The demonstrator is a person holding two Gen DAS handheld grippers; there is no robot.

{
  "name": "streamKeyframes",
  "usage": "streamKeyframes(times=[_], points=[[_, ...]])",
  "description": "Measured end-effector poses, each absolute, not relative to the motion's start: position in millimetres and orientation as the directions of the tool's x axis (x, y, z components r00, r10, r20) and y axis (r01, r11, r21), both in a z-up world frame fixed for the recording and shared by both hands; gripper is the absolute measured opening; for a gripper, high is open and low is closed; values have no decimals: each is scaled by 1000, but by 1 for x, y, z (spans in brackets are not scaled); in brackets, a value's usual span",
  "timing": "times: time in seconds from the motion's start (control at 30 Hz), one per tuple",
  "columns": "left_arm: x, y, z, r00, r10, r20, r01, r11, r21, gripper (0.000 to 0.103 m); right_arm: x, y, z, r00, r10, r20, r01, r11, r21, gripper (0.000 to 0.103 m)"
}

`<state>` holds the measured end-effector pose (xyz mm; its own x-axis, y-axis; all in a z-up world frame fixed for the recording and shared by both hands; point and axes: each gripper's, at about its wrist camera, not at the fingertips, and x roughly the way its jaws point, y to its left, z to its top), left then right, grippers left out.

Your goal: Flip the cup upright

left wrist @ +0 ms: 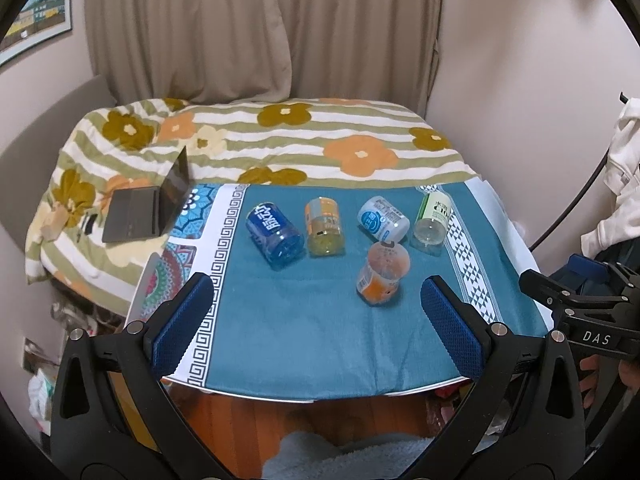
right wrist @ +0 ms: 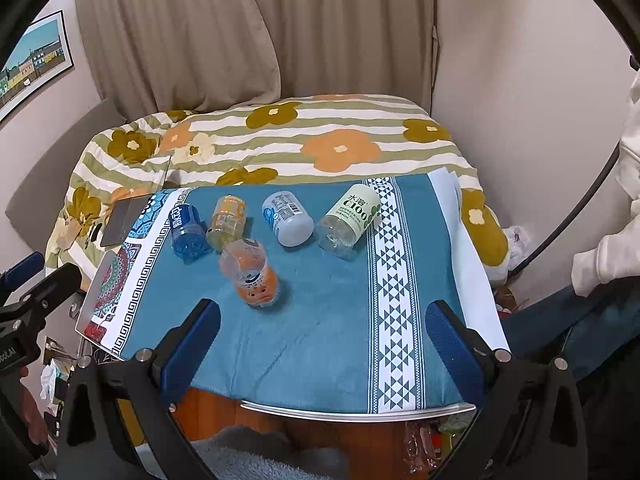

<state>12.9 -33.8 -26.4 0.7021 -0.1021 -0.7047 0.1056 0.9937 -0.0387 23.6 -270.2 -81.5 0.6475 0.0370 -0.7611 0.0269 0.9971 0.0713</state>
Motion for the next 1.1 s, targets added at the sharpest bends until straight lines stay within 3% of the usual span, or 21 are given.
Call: streamKeyframes(times=[1.1], points=[[18,-28,-22,716,-90,-692,99,995,-27,103,23,-272,-80,650,32,-759,28,997,66,102]])
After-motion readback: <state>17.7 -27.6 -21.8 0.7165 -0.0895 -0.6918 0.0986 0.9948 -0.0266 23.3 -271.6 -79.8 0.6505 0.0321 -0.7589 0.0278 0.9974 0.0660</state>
